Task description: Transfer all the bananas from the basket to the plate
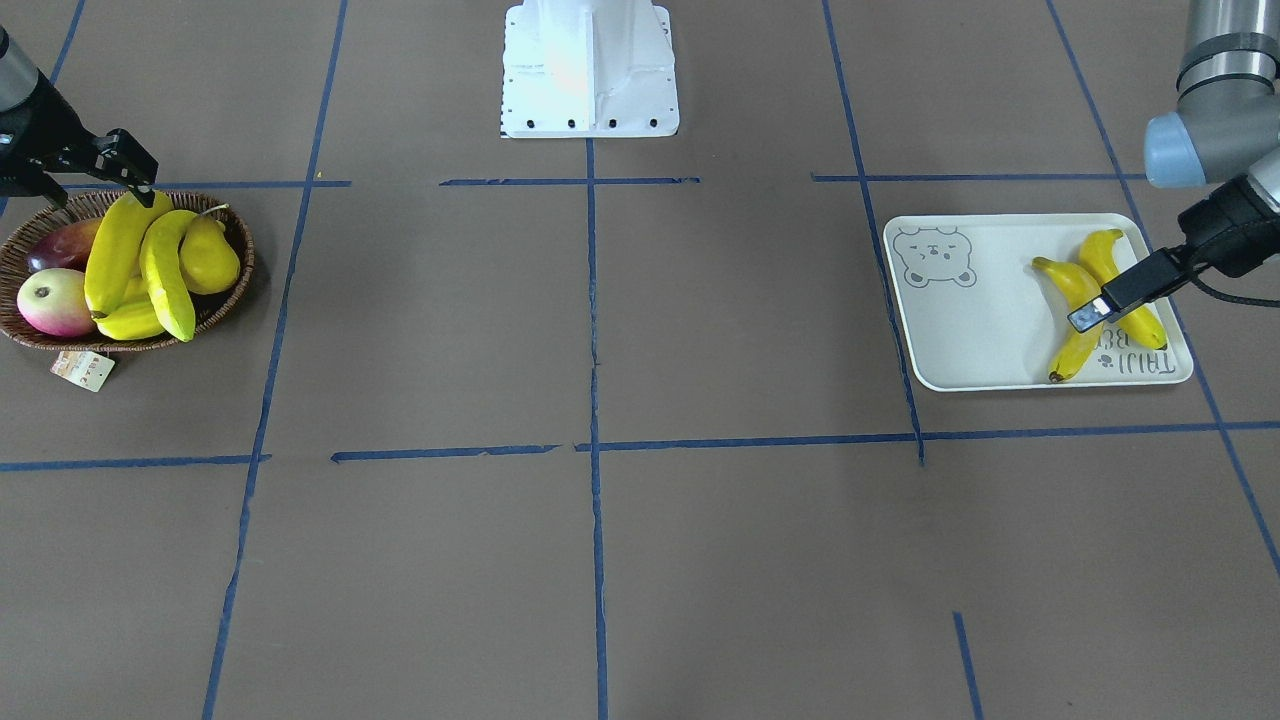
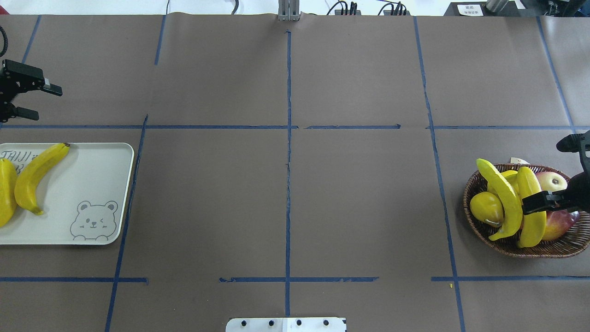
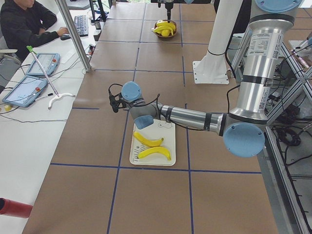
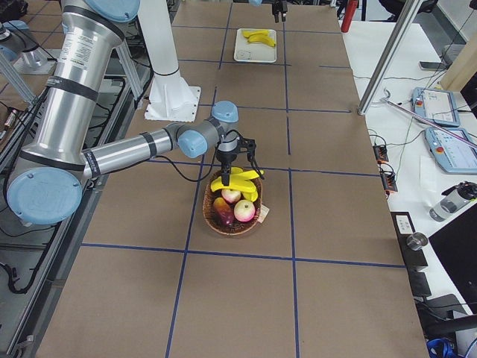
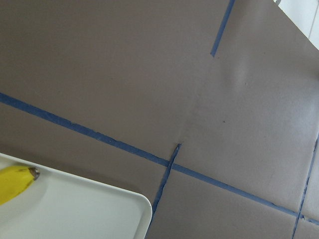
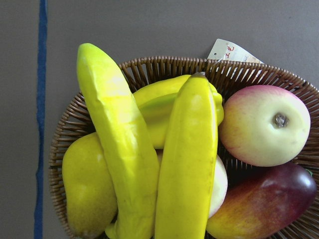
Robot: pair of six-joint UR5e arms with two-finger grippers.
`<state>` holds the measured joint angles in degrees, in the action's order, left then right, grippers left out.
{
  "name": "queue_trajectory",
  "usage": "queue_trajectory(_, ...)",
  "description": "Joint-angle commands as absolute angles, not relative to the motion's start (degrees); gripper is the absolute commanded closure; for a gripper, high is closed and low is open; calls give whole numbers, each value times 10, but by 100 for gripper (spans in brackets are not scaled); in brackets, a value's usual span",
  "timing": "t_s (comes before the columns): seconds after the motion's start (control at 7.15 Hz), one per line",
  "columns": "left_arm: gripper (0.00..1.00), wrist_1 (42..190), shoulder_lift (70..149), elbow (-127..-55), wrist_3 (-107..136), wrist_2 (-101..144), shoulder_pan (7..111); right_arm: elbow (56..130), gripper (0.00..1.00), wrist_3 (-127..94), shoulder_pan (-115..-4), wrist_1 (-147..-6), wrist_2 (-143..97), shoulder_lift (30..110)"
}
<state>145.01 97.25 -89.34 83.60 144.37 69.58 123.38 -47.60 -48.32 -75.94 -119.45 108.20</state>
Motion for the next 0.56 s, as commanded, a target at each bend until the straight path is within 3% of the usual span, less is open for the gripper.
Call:
queue_trajectory(0.0,1,1449,980,-896,840,1443,693,1214,0,-476,-473,-759,-1194,1078)
queue_trajectory(0.42,1,1449,980,-895,840,1443,693,1201,1,-476,-460,-759,-1194,1073)
